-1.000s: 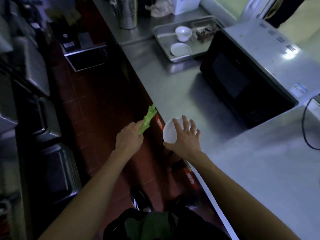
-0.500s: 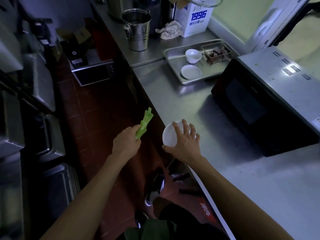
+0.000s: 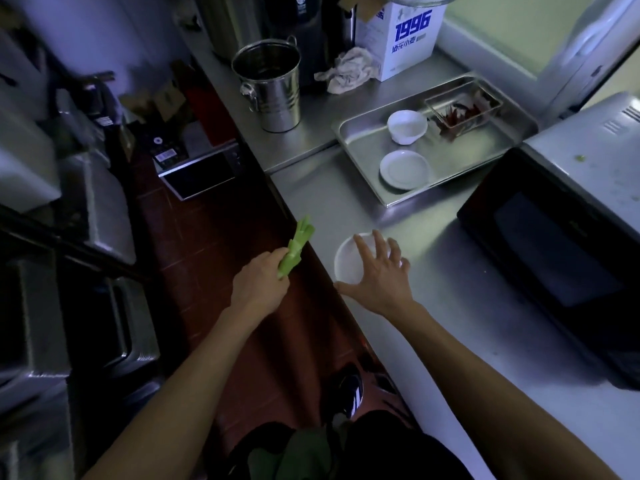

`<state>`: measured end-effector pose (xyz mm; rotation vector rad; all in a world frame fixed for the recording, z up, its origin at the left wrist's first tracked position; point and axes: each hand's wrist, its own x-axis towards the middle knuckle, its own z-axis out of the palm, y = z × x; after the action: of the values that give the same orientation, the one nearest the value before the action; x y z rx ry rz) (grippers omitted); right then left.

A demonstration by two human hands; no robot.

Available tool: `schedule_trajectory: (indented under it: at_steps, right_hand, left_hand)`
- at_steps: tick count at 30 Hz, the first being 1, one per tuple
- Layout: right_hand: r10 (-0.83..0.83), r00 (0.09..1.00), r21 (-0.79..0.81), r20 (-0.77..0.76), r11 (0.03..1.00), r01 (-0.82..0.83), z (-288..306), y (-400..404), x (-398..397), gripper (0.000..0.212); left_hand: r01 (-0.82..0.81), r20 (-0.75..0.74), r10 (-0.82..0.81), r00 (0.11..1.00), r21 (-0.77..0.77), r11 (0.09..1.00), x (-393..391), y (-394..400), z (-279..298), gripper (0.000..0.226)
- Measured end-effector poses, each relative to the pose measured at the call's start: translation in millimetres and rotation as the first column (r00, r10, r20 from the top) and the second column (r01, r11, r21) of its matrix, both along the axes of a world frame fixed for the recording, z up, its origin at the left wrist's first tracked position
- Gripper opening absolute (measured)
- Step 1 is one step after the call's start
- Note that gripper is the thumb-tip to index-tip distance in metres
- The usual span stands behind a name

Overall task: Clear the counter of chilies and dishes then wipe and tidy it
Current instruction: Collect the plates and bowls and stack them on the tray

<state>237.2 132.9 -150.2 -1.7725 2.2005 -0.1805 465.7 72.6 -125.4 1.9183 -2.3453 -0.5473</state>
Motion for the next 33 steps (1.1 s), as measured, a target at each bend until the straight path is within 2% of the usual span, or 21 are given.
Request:
schedule_trajectory:
  at_steps: [7,15,24,28,33]
  right_hand:
    - [-0.032,0.999,0.016,-0.013,0.999,0.033,-2.6,-51.0,-11.4,0.110]
    - [-0.117,0.992,-0.013,-0.042,0.993,0.117,-1.0,-124.5,-3.9,0.107]
    - [-0.334,0.942,0.041,-0.036,0.941,0.335,20.9,-211.8,19.7,0.110]
    - [-0.448,0.894,0.030,0.019,0.894,0.447,23.4,-230.4,25.4,0.108]
    - [-0.530,0.845,-0.001,0.076,0.847,0.531,17.8,-250.9,22.3,0.107]
  left_hand:
    - [0.009,-0.043,-0.008,0.999,0.022,1.000,-13.9,-62.0,-3.5,0.055]
    - [0.105,-0.105,-0.102,0.989,0.025,0.994,-9.7,-160.8,-19.2,0.052]
    - [0.256,-0.159,-0.249,0.955,0.027,0.966,0.0,-296.8,-8.6,0.043]
    - [0.365,-0.184,-0.349,0.919,0.055,0.930,-11.6,-327.8,-1.6,0.054]
    - [0.453,-0.226,-0.428,0.875,0.069,0.889,-40.9,-357.1,-2.2,0.048]
